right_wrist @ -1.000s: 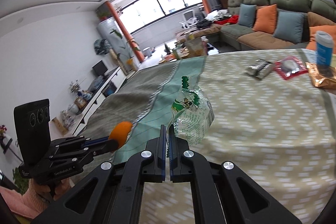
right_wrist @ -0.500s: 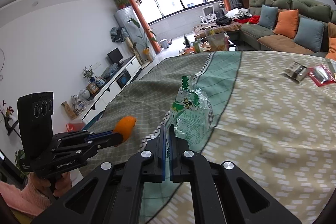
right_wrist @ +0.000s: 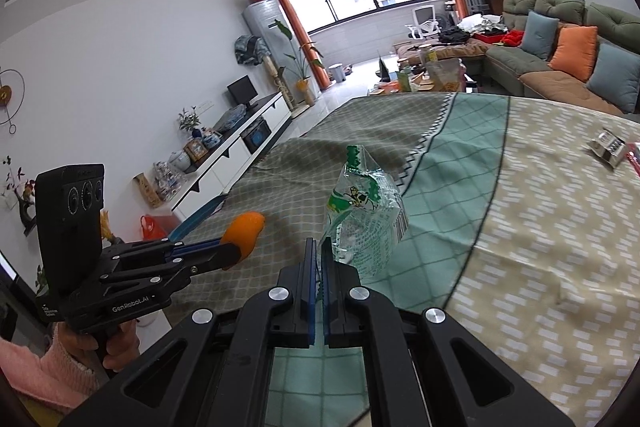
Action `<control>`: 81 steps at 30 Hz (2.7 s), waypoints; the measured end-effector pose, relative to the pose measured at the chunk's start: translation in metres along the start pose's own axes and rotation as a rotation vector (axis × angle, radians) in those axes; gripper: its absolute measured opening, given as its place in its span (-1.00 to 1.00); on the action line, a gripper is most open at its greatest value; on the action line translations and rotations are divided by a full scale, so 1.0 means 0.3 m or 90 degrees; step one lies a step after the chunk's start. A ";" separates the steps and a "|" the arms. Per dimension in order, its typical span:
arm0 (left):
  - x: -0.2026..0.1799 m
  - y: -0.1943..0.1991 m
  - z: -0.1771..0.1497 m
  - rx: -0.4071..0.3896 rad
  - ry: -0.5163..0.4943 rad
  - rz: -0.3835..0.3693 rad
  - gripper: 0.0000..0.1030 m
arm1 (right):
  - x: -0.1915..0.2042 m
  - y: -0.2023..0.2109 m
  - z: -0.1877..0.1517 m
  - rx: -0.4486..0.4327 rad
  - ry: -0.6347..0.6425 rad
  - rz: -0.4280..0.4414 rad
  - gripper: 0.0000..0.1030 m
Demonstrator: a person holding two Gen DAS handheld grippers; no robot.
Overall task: Collect trash
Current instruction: 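Carry the orange peel and plastic bag toward the teal bin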
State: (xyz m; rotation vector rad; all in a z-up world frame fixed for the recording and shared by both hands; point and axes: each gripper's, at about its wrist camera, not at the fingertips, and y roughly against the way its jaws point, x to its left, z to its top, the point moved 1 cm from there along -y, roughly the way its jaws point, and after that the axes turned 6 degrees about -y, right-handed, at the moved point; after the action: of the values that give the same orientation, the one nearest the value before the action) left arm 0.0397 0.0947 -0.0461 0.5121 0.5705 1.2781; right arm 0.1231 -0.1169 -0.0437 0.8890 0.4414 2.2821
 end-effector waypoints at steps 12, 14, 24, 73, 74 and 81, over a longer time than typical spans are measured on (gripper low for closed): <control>0.062 0.045 -0.026 -0.004 0.022 0.029 -0.73 | 0.078 -0.049 -0.002 0.018 0.027 0.029 -0.95; 0.070 0.054 -0.028 -0.005 0.024 0.034 -0.73 | 0.092 -0.057 -0.004 0.022 0.031 0.035 -0.95; 0.110 0.094 -0.035 -0.015 0.036 0.056 -0.73 | 0.143 -0.102 -0.003 0.040 0.053 0.058 -0.95; 0.290 0.222 -0.093 -0.042 0.098 0.138 -0.73 | 0.335 -0.274 -0.006 0.083 0.116 0.113 -0.95; 0.293 0.225 -0.094 -0.043 0.099 0.139 -0.73 | 0.338 -0.278 -0.008 0.085 0.117 0.114 -0.95; 0.309 0.237 -0.095 -0.046 0.101 0.146 -0.73 | 0.360 -0.294 -0.019 0.090 0.124 0.120 -0.95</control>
State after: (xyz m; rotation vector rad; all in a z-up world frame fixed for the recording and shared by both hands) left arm -0.0136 0.2017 -0.0321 0.4273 0.6085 1.5625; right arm 0.0973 0.0201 -0.0408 0.8091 0.6349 2.5482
